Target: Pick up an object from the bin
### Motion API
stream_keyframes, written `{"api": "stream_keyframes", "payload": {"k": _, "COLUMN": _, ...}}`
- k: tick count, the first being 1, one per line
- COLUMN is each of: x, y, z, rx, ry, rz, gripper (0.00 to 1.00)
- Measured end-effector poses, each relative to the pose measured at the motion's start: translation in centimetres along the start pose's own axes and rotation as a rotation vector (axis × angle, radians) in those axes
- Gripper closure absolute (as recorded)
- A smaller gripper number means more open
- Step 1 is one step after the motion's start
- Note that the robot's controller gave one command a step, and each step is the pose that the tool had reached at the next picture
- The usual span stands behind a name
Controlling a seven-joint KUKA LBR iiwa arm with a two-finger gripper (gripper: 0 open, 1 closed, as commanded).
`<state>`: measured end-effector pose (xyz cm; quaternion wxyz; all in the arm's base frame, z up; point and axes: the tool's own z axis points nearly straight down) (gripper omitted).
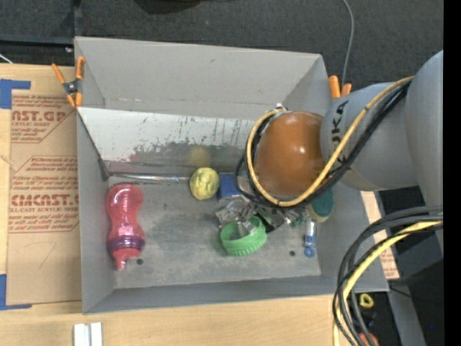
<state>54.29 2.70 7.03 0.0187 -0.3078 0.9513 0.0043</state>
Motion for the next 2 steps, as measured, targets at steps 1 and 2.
{"api": "stream_keyframes", "payload": {"k": 1, "x": 0.00, "y": 0.00, "z": 0.00, "rx": 0.000, "ry": 0.000, "rz": 0.000, "gripper": 1.00}}
{"api": "stream_keyframes", "payload": {"k": 2, "x": 0.00, "y": 0.00, "z": 0.00, "rx": 0.000, "ry": 0.000, "rz": 0.000, "gripper": 1.00}}
